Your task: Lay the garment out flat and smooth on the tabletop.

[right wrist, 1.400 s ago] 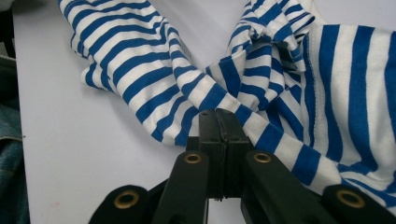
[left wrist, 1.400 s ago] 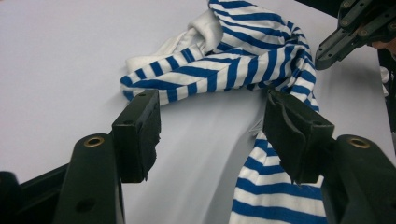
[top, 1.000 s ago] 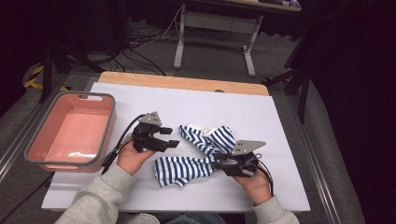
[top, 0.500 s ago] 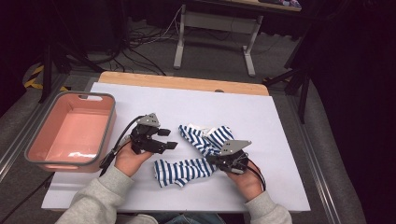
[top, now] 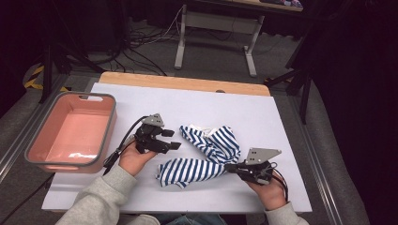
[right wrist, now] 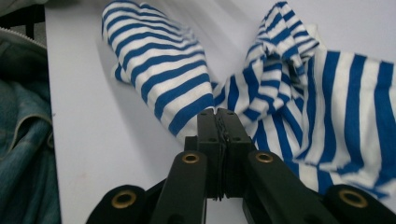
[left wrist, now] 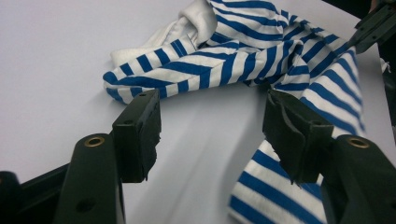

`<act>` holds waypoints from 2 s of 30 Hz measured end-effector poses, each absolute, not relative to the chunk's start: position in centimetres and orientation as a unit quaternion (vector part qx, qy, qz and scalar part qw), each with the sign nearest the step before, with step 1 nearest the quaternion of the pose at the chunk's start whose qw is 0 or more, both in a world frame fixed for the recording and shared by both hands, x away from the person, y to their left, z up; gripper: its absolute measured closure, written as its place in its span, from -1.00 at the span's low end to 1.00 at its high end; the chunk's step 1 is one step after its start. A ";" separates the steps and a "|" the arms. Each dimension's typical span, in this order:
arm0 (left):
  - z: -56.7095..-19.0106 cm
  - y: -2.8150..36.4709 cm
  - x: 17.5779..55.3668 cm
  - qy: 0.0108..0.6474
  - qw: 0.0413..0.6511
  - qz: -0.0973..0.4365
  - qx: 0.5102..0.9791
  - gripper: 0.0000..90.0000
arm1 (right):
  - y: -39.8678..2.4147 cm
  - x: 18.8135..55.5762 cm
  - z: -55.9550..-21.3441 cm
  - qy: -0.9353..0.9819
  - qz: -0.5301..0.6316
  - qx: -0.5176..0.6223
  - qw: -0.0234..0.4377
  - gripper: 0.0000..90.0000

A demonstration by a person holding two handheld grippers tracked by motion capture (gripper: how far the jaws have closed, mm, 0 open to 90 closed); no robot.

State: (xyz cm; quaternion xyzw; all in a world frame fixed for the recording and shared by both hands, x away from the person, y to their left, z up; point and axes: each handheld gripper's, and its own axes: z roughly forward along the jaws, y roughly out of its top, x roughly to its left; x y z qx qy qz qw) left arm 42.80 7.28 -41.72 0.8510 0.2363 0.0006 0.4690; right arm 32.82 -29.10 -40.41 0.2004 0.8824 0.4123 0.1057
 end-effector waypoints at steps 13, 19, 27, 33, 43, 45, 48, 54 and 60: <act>-42.9 5.0 42.6 0.214 0.443 -0.024 0.870 0.00 | -33.6 33.1 -41.8 0.879 0.382 0.264 0.109 0.98; -42.9 3.6 42.4 0.196 0.444 -0.033 0.873 0.03 | -33.4 33.4 -42.2 0.882 0.377 0.264 0.098 0.97; -42.7 1.6 42.4 0.171 0.448 -0.050 0.876 0.16 | -34.7 32.8 -41.5 0.845 0.427 0.294 0.131 0.28; -42.5 -0.3 42.2 0.156 0.448 -0.059 0.878 0.19 | -35.1 32.7 -41.7 0.836 0.431 0.309 0.136 0.19; -41.8 -1.8 42.3 0.142 0.453 -0.054 0.878 0.13 | -35.0 32.8 -41.8 0.836 0.432 0.311 0.133 0.16; -41.7 -2.0 42.3 0.142 0.454 -0.053 0.878 0.13 | -35.1 32.9 -41.7 0.835 0.433 0.311 0.134 0.15; -41.7 -2.5 42.5 0.140 0.462 -0.052 0.874 0.12 | -35.1 32.9 -41.7 0.834 0.435 0.312 0.132 0.15; -41.8 -3.2 42.9 0.137 0.461 -0.053 0.875 0.11 | -35.1 33.1 -41.7 0.834 0.437 0.312 0.127 0.14; -41.6 -4.2 43.0 0.125 0.460 -0.048 0.878 0.09 | -35.0 33.1 -41.7 0.835 0.437 0.310 0.126 0.14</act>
